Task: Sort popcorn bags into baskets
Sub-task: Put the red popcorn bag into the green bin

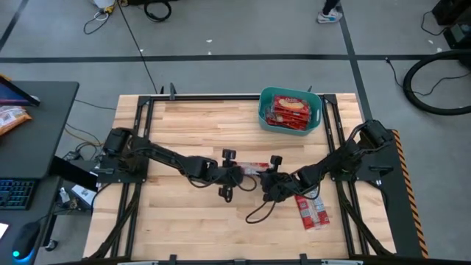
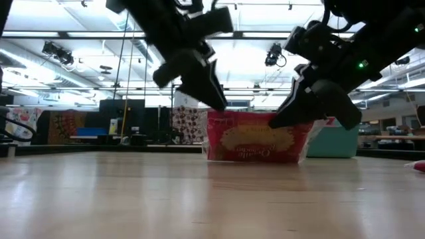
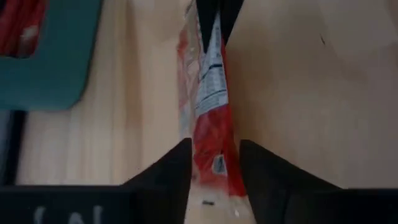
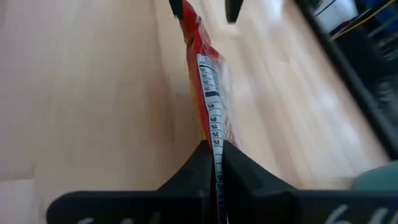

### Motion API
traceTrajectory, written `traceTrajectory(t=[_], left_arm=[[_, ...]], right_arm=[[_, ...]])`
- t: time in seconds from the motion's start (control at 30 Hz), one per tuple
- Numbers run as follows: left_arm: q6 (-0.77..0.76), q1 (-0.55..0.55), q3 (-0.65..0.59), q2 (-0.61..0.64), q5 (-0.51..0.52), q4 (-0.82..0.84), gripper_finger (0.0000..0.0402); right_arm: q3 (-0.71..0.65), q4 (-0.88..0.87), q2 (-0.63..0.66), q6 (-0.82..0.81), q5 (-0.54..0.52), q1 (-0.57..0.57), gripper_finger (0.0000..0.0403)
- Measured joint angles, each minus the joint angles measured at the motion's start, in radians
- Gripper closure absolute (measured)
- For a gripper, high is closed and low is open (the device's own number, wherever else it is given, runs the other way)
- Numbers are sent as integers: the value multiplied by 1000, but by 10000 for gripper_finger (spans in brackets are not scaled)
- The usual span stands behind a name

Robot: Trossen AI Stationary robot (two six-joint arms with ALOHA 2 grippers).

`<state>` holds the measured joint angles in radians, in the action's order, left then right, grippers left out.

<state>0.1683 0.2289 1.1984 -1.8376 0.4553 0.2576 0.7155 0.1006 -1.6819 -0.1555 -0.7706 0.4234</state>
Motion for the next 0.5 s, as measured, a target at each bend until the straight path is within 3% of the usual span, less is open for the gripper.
traceTrajectory(t=[0.1,0.27,0.5], left_arm=[[-22,4,0,51,3,46,245],[-61,4,-16,151,-10,86,246],[-149,1,-167,231,-68,-3,250]], right_arm=[[1,-18,20,35,-75,17,379],[42,-125,62,87,-297,74,372],[74,-154,70,276,-634,149,376]])
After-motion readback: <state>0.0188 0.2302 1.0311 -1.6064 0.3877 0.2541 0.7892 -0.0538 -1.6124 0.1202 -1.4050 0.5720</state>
